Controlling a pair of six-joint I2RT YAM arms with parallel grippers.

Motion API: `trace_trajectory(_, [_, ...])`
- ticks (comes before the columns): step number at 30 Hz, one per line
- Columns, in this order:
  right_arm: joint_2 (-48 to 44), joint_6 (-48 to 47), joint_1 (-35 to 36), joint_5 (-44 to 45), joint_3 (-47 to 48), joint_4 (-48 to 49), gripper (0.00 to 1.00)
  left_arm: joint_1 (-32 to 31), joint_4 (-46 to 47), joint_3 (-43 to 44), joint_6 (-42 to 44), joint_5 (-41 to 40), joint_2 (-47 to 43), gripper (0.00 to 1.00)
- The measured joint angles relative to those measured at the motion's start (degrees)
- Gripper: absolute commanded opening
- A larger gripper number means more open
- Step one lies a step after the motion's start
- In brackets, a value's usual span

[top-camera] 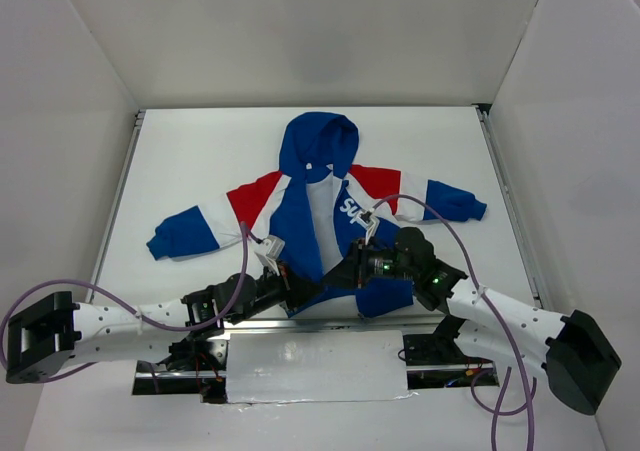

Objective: Zip up the jacket

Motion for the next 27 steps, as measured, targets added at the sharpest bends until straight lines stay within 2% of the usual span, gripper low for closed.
trace_trajectory(1, [0.3,0.1,0.0,-0.1,0.0,0.3,0.32,0.0,0.0,0.0,0.0,0.0,0.0,0.00])
trace_trajectory(6, [1.5,0.5,0.0,-0.1,-0.2,1.2,0.13,0.0,0.0,0.0,0.0,0.3,0.0,0.00])
trace_trajectory(7, [1.7,0.6,0.0,0.0,-0.3,1.3,0.04,0.0,0.0,0.0,0.0,0.3,0.0,0.00])
trace_trajectory(8, [1.8,0.5,0.0,0.0,-0.4,1.4,0.00,0.0,0.0,0.0,0.0,0.4,0.0,0.04])
trace_trajectory(11, [1.7,0.3,0.0,0.5,-0.5,1.1,0.00,0.0,-0.2,0.0,0.2,0.5,0.0,0.13])
trace_trajectory(24, [-2.8,-3.1,0.0,4.4,0.3,-4.8,0.00,0.0,-1.4,0.0,0.1,0.8,-2.8,0.14])
trace_trajectory(27, [-2.9,-3.2,0.1,4.6,0.3,-5.1,0.00,0.0,-1.6,0.0,0.1,0.8,-2.8,0.21])
